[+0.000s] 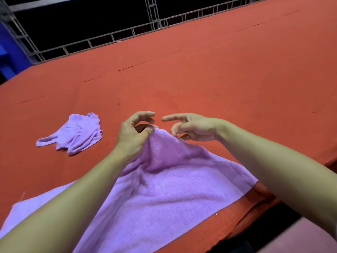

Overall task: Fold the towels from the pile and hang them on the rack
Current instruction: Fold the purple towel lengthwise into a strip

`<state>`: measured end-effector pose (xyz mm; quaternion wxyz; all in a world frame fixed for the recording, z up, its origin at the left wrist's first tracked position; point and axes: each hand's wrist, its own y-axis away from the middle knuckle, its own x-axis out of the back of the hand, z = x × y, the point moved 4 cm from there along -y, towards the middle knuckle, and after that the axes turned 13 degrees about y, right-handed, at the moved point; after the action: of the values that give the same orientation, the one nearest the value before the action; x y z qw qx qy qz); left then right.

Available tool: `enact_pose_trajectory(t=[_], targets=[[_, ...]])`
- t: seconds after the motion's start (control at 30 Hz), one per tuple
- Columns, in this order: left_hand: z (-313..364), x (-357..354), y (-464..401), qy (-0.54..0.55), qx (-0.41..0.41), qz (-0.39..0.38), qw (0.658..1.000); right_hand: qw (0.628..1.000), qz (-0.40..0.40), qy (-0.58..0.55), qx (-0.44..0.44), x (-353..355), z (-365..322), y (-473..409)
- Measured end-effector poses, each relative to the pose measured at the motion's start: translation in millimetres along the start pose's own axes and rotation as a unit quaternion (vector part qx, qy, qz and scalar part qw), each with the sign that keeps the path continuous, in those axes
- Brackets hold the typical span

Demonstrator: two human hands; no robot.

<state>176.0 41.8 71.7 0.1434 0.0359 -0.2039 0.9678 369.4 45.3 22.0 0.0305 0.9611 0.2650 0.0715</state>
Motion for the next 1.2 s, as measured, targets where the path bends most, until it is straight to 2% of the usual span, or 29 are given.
enact_pose_trajectory(t=[0.13,0.23,0.3,0.4,0.5,0.63,0.7,0.87,1.1,1.2], targets=[[2.4,-3.8,1.0,0.0,-0.004,-0.01,1.0,0.995,0.081,0.035,0.049,4.4,-3.8,8.9],[2.7,-7.4,3.2,0.005,-0.001,-0.01,1.0,0.989,0.102,0.098,0.048,-5.3,-4.6,0.2],[3.3,-9.3,5.6,0.009,-0.002,-0.014,1.0,0.986,0.087,0.13,0.053,-15.9,-6.7,-10.8],[6.3,-7.5,9.0,0.014,-0.003,-0.014,1.0,0.993,0.028,0.11,0.042,-29.3,-11.8,-21.8],[8.4,-0.6,10.4,0.021,0.01,0.006,1.0,0.99,-0.007,0.136,0.033,-34.1,-13.9,-21.5],[5.7,8.2,10.3,-0.008,0.012,0.014,1.0,0.987,0.016,0.156,0.041,-22.2,-20.0,-8.4],[4.9,6.1,10.2,-0.017,0.01,0.008,1.0,0.978,0.04,0.2,0.043,-9.6,-25.6,0.3],[6.9,-5.8,6.2,-0.043,-0.026,-0.011,0.999,0.924,0.077,0.374,0.032,20.3,-38.9,22.5],[-7.6,-10.6,-7.0,-0.142,-0.086,-0.017,0.986,0.925,0.099,0.365,-0.027,48.9,-38.0,47.0],[-22.1,-12.6,-23.5,-0.201,-0.053,-0.025,0.978,0.921,0.093,0.373,-0.063,54.5,-26.4,48.6]])
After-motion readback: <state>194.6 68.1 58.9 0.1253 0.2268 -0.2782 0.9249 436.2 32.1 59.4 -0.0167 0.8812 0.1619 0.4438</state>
